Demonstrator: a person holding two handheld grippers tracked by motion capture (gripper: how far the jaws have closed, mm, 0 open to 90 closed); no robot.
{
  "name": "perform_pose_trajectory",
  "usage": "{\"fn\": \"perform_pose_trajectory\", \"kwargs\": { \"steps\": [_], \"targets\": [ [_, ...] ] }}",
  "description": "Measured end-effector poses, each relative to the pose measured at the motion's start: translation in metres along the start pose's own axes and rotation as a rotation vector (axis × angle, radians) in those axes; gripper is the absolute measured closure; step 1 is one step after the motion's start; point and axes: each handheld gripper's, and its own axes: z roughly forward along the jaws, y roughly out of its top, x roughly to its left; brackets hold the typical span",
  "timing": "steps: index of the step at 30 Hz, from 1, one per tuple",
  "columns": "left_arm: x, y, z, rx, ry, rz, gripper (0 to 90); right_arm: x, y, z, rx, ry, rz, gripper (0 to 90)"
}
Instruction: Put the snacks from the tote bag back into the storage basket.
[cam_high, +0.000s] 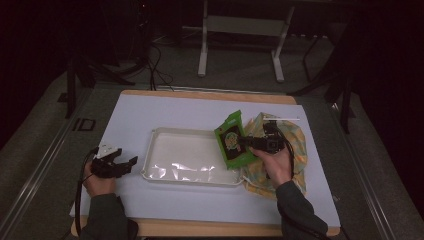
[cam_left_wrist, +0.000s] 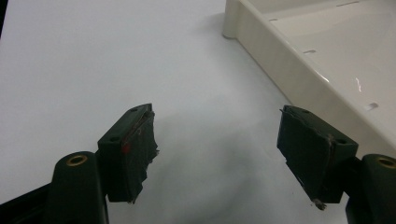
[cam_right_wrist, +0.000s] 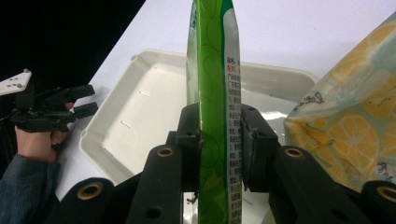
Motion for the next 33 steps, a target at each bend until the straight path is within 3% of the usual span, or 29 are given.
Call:
{"fn": "perform_pose_trajectory", "kwargs": {
  "steps": [10,33],
  "targets": [
    [0.000,0.000,0.000,-0.001,-0.001,0.000,28.2,-0.004,-0.005,0.009,0.012,-0.032,0.004,72.1],
    [0.001,0.000,0.000,-0.001,-0.003,-0.001,28.0,-0.004,-0.013,0.027,0.037,-0.054,0.012,71.4]
  ]
}}
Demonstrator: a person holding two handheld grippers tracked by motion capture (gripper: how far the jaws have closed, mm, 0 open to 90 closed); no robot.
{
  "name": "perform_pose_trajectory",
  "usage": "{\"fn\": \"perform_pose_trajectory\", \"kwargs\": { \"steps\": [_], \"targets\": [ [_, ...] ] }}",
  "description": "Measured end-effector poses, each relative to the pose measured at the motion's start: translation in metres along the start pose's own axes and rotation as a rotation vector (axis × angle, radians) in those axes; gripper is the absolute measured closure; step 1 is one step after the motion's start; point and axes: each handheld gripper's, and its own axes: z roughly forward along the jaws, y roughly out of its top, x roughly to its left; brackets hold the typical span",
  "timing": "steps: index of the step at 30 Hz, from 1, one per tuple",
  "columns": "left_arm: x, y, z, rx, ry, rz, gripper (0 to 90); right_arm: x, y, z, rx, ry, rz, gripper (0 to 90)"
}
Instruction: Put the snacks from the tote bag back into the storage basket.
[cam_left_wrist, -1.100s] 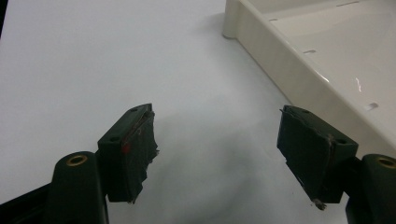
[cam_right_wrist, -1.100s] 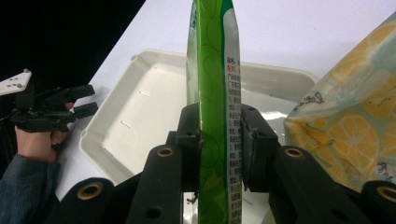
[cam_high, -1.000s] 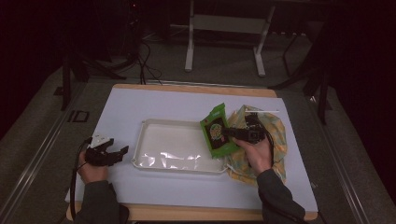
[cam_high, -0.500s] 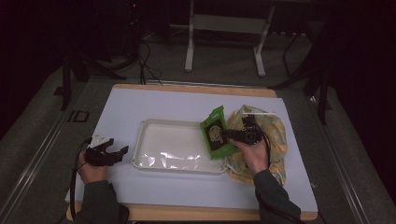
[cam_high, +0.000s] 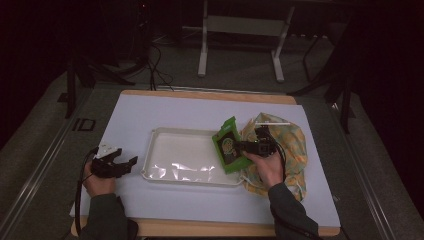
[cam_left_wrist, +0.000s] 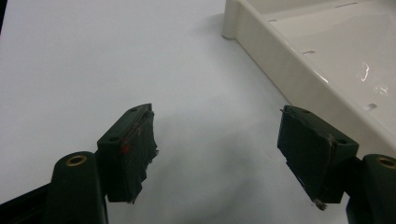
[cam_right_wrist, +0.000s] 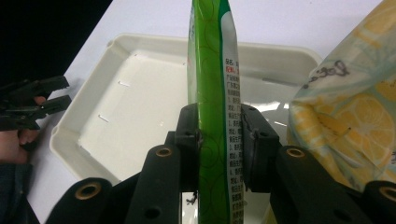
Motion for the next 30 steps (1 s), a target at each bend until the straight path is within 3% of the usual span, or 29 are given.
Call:
{"fn": "perform_pose_trajectory", "kwargs": {
  "steps": [19,30],
  "targets": [
    [0.000,0.000,0.000,0.000,0.001,0.000,28.0,0.004,-0.011,0.005,0.036,-0.018,-0.020,68.1],
    [0.000,0.000,0.000,0.000,0.001,0.000,28.0,0.007,-0.023,-0.004,0.059,-0.049,-0.070,61.4]
  ]
}}
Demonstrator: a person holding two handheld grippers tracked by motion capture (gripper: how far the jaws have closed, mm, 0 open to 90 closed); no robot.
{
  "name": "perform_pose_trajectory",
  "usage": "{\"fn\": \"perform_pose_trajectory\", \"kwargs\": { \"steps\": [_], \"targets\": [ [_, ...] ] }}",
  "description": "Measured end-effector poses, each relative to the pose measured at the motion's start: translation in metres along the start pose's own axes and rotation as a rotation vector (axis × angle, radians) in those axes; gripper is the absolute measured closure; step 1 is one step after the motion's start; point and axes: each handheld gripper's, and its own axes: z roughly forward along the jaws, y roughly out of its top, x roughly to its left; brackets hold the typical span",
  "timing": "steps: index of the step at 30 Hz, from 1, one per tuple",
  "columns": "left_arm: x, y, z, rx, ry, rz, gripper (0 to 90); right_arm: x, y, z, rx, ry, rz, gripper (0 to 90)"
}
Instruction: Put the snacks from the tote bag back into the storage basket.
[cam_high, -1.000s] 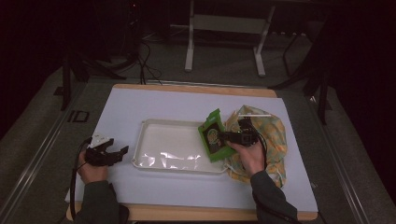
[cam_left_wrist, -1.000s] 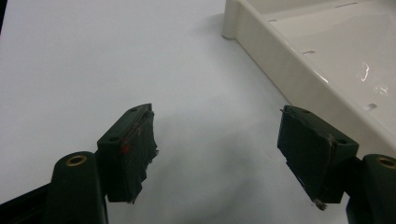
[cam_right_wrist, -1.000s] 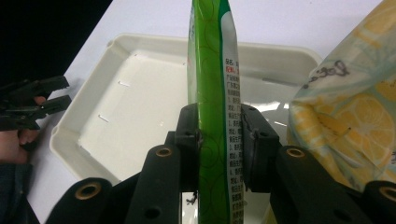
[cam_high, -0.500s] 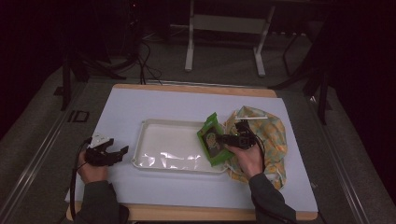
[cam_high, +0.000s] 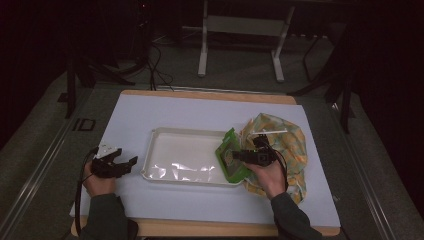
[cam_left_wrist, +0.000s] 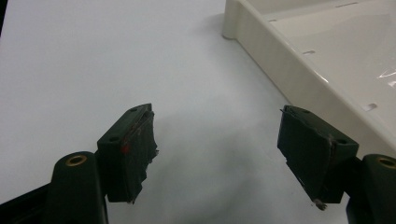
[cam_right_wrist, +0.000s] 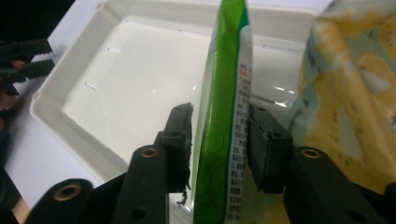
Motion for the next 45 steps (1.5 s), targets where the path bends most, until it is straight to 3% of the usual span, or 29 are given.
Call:
{"fn": "perform_pose_trajectory", "kwargs": {
  "steps": [12,21,33,45],
  "targets": [
    [0.000,0.000,0.000,0.000,0.002,0.001,27.9,0.000,-0.019,-0.010,0.053,-0.035,-0.041,56.5],
    [0.000,0.000,0.000,-0.001,0.002,0.000,28.0,0.000,-0.029,-0.008,0.089,-0.018,-0.044,53.9],
    [0.000,0.000,0.000,-0.002,0.003,0.000,27.9,0.007,-0.036,-0.004,0.121,0.013,-0.062,54.6],
    [0.000,0.000,0.000,-0.002,0.002,0.000,27.9,0.006,-0.031,-0.010,0.114,0.005,-0.088,57.9]
  ]
}}
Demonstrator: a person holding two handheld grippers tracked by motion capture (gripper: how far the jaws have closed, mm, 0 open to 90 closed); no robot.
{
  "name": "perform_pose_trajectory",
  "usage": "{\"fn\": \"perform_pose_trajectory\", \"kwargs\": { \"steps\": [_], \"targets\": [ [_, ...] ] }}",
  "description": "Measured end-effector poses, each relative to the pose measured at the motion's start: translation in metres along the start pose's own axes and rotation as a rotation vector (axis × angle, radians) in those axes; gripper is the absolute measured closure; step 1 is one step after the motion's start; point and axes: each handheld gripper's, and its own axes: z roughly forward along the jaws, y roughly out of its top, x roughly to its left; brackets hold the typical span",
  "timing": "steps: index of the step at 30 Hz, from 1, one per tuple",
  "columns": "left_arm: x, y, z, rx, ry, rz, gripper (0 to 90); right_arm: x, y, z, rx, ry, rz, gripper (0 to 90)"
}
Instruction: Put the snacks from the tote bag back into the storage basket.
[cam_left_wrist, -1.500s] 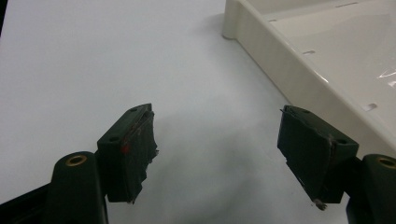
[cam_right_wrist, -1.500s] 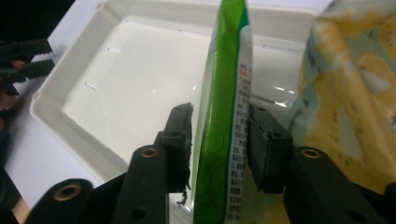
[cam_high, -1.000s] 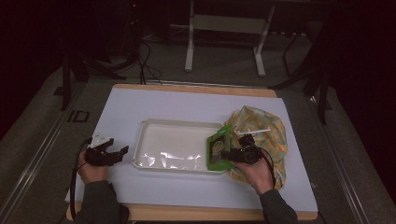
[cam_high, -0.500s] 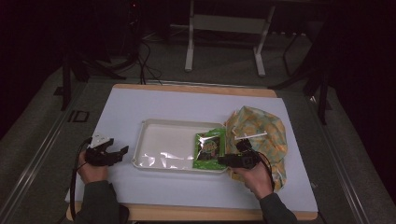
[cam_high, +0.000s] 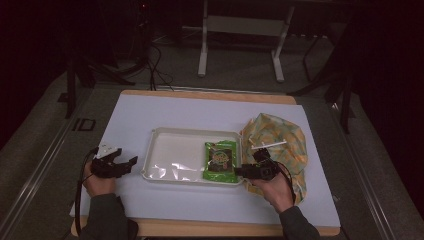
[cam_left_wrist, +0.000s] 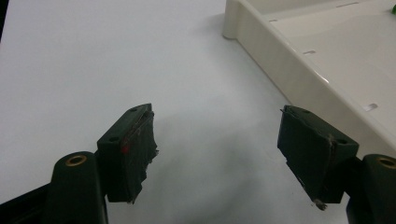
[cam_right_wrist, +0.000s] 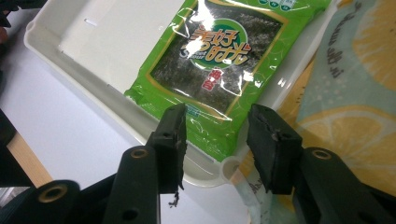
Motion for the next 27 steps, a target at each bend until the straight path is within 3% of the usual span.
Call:
{"fn": "perform_pose_trajectory", "kwargs": {
  "steps": [12,23,27],
  "targets": [
    [0.000,0.000,0.000,0.002,0.001,0.001,27.8,0.001,0.008,-0.021,-0.063,-0.010,-0.036,63.7],
    [0.000,0.000,0.000,0.003,0.001,0.000,27.8,-0.007,0.015,-0.047,-0.129,-0.037,-0.030,65.3],
    [0.000,0.000,0.001,0.007,0.002,-0.001,27.8,-0.017,0.016,-0.062,-0.182,-0.054,-0.005,65.5]
  ]
}}
